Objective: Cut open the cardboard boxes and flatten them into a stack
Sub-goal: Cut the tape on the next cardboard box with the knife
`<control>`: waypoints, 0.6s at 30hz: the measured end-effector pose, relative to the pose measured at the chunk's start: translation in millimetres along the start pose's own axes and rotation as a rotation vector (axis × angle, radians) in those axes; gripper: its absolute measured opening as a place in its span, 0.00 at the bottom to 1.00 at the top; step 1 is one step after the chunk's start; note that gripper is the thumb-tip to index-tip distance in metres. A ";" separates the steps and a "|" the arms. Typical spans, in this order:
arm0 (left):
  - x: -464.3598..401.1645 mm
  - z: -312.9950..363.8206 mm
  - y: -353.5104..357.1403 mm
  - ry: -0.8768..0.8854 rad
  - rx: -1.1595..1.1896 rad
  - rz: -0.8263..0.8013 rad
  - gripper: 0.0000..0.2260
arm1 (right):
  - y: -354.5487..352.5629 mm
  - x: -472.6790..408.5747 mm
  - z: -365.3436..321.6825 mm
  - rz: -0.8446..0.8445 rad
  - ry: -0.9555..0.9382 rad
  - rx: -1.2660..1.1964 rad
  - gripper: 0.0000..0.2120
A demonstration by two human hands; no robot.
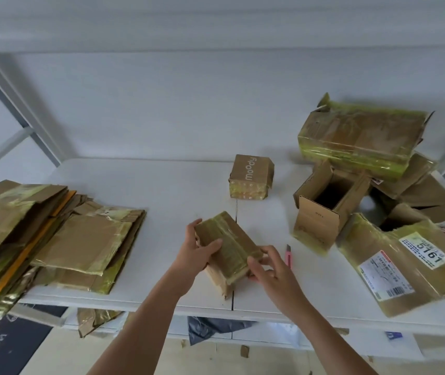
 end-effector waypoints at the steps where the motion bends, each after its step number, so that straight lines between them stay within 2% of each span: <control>1: 1.8 -0.7 1.3 -0.009 0.007 -0.051 0.24 | 1.5 5.0 1.3 0.025 -0.021 -0.010 0.14; 5: 4.2 -10.4 12.9 -0.048 -0.022 -0.150 0.22 | -0.9 19.3 10.7 0.192 -0.127 -0.023 0.11; 8: 1.7 -14.5 18.4 -0.061 -0.043 -0.132 0.20 | -3.3 15.8 17.2 0.246 -0.144 0.028 0.16; 10: -2.2 -11.8 11.9 -0.056 -0.092 -0.104 0.17 | 0.9 11.7 18.2 0.248 -0.146 0.025 0.15; 14: -7.0 -19.5 -10.4 -0.087 -0.174 -0.031 0.11 | 26.5 10.4 22.8 0.155 -0.106 -0.028 0.11; 18: -3.5 -32.3 -11.6 -0.088 -0.175 0.054 0.12 | 30.5 8.8 50.1 0.032 -0.048 0.057 0.12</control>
Point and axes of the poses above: each hand's wrist, its own x-axis away from the middle knuckle, its own y-axis out of the palm, z = x × y, the point moved 5 cm from there along -x, towards the middle knuckle, and after that the axes turned 3 degrees about -x, right-handed, at the moved point
